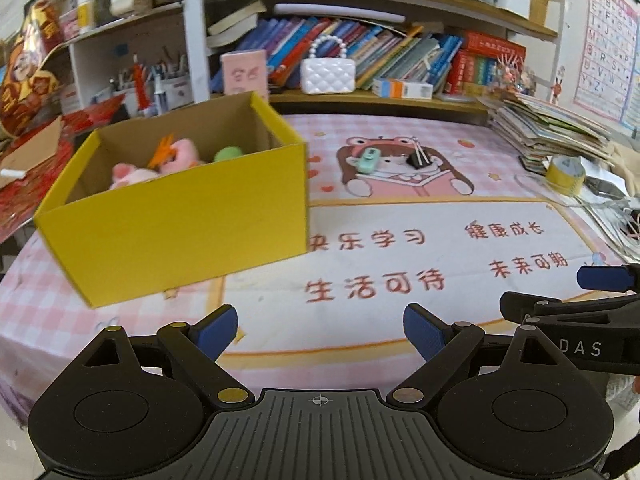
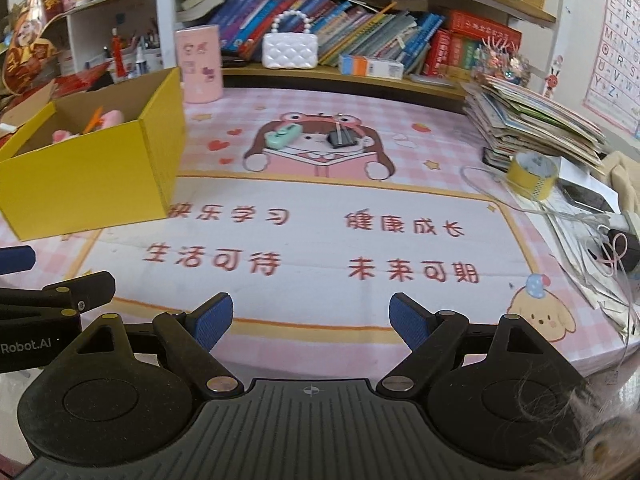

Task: Organize objects
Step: 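Withdraw both tools from the box toward the stapler and binder clip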

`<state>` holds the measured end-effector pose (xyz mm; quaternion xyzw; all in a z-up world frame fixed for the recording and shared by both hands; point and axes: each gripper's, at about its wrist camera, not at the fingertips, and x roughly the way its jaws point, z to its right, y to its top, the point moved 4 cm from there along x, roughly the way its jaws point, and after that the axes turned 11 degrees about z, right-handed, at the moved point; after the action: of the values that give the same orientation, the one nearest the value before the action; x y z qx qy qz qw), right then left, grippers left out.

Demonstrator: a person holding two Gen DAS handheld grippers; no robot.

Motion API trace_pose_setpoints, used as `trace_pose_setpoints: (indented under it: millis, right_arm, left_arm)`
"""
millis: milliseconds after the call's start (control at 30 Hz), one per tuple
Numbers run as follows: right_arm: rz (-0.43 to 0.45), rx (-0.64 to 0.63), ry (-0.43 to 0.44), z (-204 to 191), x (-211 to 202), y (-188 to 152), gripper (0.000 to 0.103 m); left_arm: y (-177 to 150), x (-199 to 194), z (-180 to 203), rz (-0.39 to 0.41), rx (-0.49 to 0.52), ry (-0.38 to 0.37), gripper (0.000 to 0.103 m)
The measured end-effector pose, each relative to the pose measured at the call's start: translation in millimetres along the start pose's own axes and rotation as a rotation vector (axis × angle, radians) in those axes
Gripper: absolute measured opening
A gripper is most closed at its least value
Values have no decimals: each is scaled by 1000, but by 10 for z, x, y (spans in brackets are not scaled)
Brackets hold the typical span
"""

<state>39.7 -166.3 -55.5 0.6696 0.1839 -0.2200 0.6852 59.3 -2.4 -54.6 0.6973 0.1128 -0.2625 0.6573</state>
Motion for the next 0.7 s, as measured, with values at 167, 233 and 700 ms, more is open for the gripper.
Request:
trace_pose_setpoints:
  millis: [167,233,700]
  right_arm:
    - [-14,8,-4,244,172,76,84]
    - [-21,14,-4,354,253,110,84]
    - [-56,14,39,991,878,375,84]
  left_arm:
    - [117,201,219,-10,18,-8,92]
    - [155,283,326,-13,29,-9,92]
    - [409,928,855,-66,-13,21,92]
